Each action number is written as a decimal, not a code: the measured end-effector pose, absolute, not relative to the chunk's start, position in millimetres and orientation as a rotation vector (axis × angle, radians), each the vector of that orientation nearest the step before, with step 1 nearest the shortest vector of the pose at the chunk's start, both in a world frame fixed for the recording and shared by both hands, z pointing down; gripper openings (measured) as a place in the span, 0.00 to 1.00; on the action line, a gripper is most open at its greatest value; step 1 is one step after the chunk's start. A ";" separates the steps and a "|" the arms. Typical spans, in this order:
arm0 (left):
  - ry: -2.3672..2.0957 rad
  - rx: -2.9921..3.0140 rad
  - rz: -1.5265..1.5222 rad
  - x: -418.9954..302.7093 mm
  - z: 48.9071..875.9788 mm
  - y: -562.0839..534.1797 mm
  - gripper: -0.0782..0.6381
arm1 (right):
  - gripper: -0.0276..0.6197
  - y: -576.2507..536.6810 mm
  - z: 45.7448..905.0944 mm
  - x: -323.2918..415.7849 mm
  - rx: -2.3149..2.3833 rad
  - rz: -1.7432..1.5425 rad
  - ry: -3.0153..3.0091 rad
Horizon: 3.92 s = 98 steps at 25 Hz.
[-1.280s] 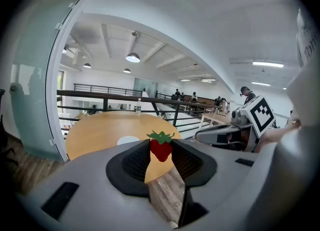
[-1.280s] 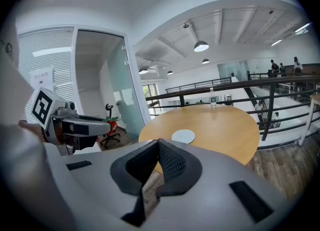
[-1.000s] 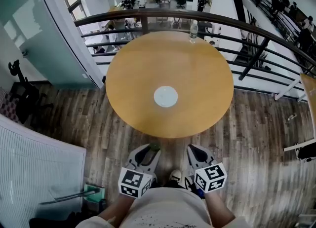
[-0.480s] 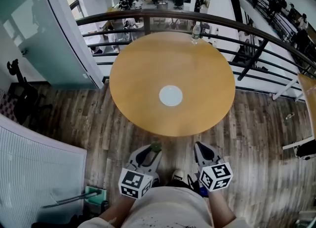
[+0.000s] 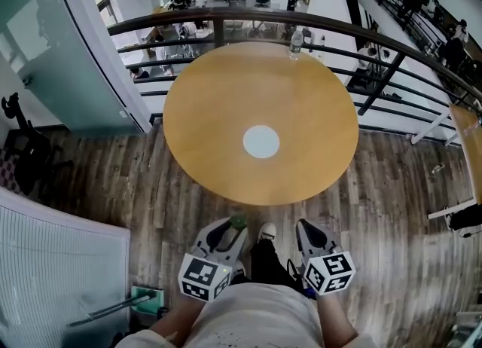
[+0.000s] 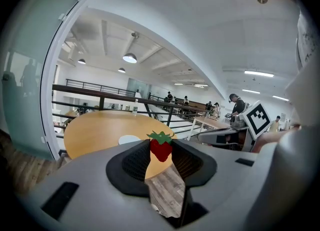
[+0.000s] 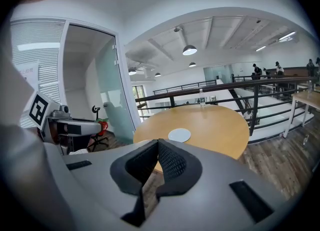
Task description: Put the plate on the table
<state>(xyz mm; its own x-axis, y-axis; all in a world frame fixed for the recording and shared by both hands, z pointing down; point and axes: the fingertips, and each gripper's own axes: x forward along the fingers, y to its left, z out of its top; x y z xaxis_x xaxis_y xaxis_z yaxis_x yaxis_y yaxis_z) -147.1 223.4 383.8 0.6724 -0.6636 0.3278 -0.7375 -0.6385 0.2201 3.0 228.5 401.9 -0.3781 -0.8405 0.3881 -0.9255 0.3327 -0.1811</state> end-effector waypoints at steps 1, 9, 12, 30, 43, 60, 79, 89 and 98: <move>-1.108 2.554 0.307 -146.7 384.0 217.3 0.32 | 0.07 223.2 403.4 4.2 1.603 0.555 -2.370; -1.140 2.536 0.315 -124.6 389.3 146.4 0.32 | 0.07 143.7 407.0 22.9 1.563 0.531 -2.411; -1.159 2.528 0.312 -115.5 386.2 114.0 0.32 | 0.07 107.0 401.9 30.7 1.533 0.493 -2.426; -1.281 2.456 0.349 -59.4 388.3 -0.4 0.32 | 0.07 -19.4 401.2 68.4 1.297 0.456 -2.530; -1.231 2.458 0.406 -66.0 397.7 -32.0 0.32 | 0.07 -43.1 407.5 72.0 1.359 0.488 -2.485; -1.117 2.475 0.558 -65.8 454.8 -79.6 0.31 | 0.07 -74.6 462.7 65.0 1.385 0.595 -2.377; -0.986 2.459 0.866 -38.7 569.9 -135.4 0.31 | 0.07 -114.8 523.8 59.7 1.387 0.671 -2.304; -0.915 2.456 1.041 -26.9 610.7 -151.2 0.31 | 0.07 -125.9 534.2 72.1 1.410 0.711 -2.274; -0.857 2.451 1.146 -18.6 638.6 -160.8 0.31 | 0.07 -128.8 547.0 82.4 1.414 0.755 -2.245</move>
